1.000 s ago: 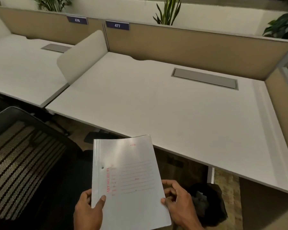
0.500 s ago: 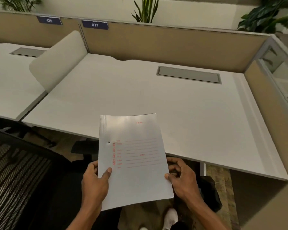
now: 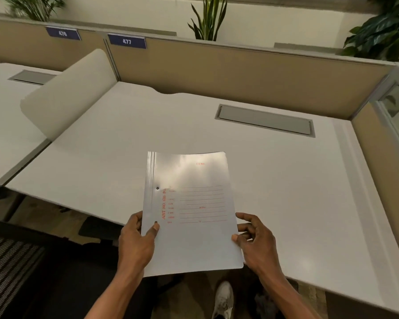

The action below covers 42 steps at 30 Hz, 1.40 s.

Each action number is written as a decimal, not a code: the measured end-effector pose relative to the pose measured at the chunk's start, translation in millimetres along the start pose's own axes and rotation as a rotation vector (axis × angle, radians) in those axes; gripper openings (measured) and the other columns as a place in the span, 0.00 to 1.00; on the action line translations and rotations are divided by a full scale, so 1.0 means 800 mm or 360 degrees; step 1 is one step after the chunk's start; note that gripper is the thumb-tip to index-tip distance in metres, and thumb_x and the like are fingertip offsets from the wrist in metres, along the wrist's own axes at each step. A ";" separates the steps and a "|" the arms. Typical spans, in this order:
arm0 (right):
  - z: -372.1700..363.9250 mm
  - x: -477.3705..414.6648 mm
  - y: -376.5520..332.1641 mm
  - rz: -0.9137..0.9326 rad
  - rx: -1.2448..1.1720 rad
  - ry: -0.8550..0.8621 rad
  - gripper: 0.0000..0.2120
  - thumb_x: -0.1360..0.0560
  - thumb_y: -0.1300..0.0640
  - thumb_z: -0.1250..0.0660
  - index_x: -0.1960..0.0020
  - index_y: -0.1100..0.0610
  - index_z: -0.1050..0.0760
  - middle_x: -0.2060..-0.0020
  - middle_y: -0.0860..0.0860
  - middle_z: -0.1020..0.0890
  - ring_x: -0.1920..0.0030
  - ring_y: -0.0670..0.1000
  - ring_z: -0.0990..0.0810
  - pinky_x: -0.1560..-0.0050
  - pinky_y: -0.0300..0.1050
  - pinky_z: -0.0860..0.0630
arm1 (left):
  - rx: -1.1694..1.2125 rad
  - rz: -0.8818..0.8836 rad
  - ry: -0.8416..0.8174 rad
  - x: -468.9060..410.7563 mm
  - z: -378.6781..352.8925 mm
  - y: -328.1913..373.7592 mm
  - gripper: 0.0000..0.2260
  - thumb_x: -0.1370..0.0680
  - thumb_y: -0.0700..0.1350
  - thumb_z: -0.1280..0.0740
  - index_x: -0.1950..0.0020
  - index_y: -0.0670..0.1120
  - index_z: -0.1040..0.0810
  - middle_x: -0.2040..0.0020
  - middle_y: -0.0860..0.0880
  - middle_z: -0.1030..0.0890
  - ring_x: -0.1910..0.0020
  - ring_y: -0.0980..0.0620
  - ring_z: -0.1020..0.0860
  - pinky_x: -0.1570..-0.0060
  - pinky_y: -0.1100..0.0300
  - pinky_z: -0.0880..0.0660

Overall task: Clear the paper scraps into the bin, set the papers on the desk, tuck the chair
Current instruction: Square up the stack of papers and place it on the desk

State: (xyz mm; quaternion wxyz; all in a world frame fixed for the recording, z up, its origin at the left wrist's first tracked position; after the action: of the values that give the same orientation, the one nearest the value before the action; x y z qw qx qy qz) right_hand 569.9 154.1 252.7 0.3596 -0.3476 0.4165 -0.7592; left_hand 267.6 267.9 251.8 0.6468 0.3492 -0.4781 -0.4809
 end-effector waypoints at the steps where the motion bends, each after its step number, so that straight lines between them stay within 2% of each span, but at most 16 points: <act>1: 0.004 -0.014 -0.001 -0.0001 0.0002 -0.0006 0.25 0.24 0.64 0.25 0.36 0.39 0.23 0.54 0.37 0.13 0.54 0.42 0.15 0.59 0.31 0.22 | -0.0006 -0.0011 0.0004 -0.006 -0.008 0.007 0.14 0.20 0.44 0.26 0.42 0.62 0.23 0.46 0.58 0.16 0.50 0.54 0.14 0.62 0.62 0.16; 4: 0.015 -0.057 -0.007 -0.0001 0.0003 -0.0046 0.25 0.24 0.64 0.25 0.36 0.39 0.23 0.53 0.42 0.12 0.55 0.42 0.16 0.60 0.31 0.22 | -0.0055 -0.0021 0.0043 -0.028 -0.034 0.026 0.15 0.18 0.44 0.27 0.38 0.61 0.23 0.48 0.62 0.18 0.51 0.60 0.17 0.69 0.73 0.22; 6: 0.021 -0.084 -0.013 0.0005 0.0004 -0.0074 0.26 0.24 0.64 0.25 0.37 0.37 0.24 0.52 0.42 0.12 0.55 0.42 0.16 0.60 0.33 0.22 | -0.0123 -0.0047 0.0055 -0.042 -0.049 0.039 0.17 0.18 0.45 0.28 0.31 0.58 0.25 0.47 0.63 0.19 0.50 0.61 0.18 0.65 0.73 0.23; 8: 0.027 -0.112 -0.019 0.0023 0.0004 -0.0099 0.26 0.24 0.64 0.25 0.37 0.37 0.24 0.53 0.42 0.12 0.55 0.42 0.16 0.60 0.33 0.21 | -0.0162 -0.0067 0.0069 -0.060 -0.066 0.050 0.19 0.18 0.45 0.28 0.28 0.57 0.25 0.47 0.65 0.20 0.50 0.62 0.19 0.61 0.70 0.22; 12: 0.035 -0.160 -0.031 0.0034 -0.0005 -0.0105 0.26 0.25 0.65 0.25 0.37 0.37 0.23 0.54 0.37 0.13 0.56 0.43 0.15 0.59 0.35 0.22 | -0.0174 -0.0055 0.0080 -0.092 -0.091 0.067 0.21 0.18 0.42 0.29 0.26 0.56 0.25 0.47 0.66 0.20 0.49 0.62 0.20 0.49 0.56 0.18; 17: 0.032 -0.215 -0.043 0.0053 -0.0034 -0.0099 0.27 0.25 0.65 0.26 0.38 0.37 0.23 0.55 0.37 0.13 0.58 0.45 0.15 0.60 0.35 0.22 | -0.0203 -0.0104 0.0130 -0.135 -0.108 0.092 0.23 0.18 0.39 0.30 0.25 0.56 0.24 0.45 0.64 0.18 0.48 0.64 0.19 0.56 0.68 0.25; 21: 0.017 -0.253 -0.056 0.0049 -0.0048 -0.0096 0.27 0.25 0.66 0.26 0.38 0.37 0.23 0.55 0.37 0.12 0.58 0.45 0.15 0.58 0.37 0.23 | -0.0250 -0.0143 0.0114 -0.176 -0.113 0.111 0.25 0.18 0.39 0.30 0.22 0.54 0.26 0.36 0.54 0.16 0.42 0.49 0.17 0.42 0.54 0.20; 25: -0.005 -0.293 -0.075 0.0052 -0.0072 -0.0078 0.27 0.25 0.65 0.26 0.39 0.36 0.23 0.55 0.36 0.13 0.59 0.44 0.15 0.57 0.38 0.23 | -0.0241 -0.0150 0.0102 -0.231 -0.115 0.126 0.26 0.18 0.39 0.30 0.20 0.53 0.28 0.34 0.52 0.17 0.39 0.45 0.17 0.35 0.47 0.20; 28: -0.024 -0.325 -0.090 0.0043 -0.0097 -0.0044 0.26 0.25 0.65 0.25 0.39 0.37 0.23 0.55 0.34 0.14 0.59 0.44 0.16 0.58 0.38 0.22 | -0.0290 -0.0159 0.0080 -0.279 -0.112 0.137 0.26 0.18 0.40 0.29 0.21 0.53 0.27 0.35 0.51 0.16 0.40 0.46 0.17 0.35 0.46 0.20; 33: -0.059 -0.377 -0.117 0.0030 -0.0126 0.0008 0.26 0.25 0.65 0.24 0.38 0.38 0.23 0.55 0.35 0.13 0.58 0.44 0.14 0.58 0.36 0.22 | -0.0361 -0.0186 0.0010 -0.368 -0.109 0.160 0.26 0.19 0.40 0.29 0.21 0.54 0.27 0.35 0.53 0.16 0.42 0.49 0.18 0.39 0.53 0.21; 37: -0.086 -0.425 -0.137 0.0002 -0.0141 0.0054 0.25 0.26 0.64 0.23 0.38 0.39 0.24 0.56 0.39 0.12 0.57 0.42 0.14 0.59 0.33 0.22 | -0.0413 -0.0218 -0.0072 -0.442 -0.116 0.185 0.26 0.18 0.40 0.29 0.21 0.53 0.27 0.35 0.51 0.16 0.42 0.47 0.18 0.36 0.49 0.20; 42: -0.114 -0.490 -0.157 -0.0028 -0.0165 0.0118 0.25 0.27 0.64 0.22 0.36 0.43 0.23 0.55 0.42 0.11 0.58 0.40 0.14 0.59 0.33 0.22 | -0.0488 -0.0283 -0.0133 -0.529 -0.132 0.223 0.26 0.20 0.39 0.28 0.23 0.54 0.24 0.39 0.49 0.15 0.43 0.44 0.17 0.42 0.54 0.22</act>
State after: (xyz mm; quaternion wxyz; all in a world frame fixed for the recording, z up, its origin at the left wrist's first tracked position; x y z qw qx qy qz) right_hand 658.3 565.6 236.4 0.3189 -0.3409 0.4652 -0.7521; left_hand 385.9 723.8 263.0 0.6270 0.2671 -0.3927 -0.6176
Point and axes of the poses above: each hand's wrist, its own x-axis away from the middle knuckle, its own z-axis out of the back of the hand, y = z × x, the point moved 5 cm from there along -x, towards the middle knuckle
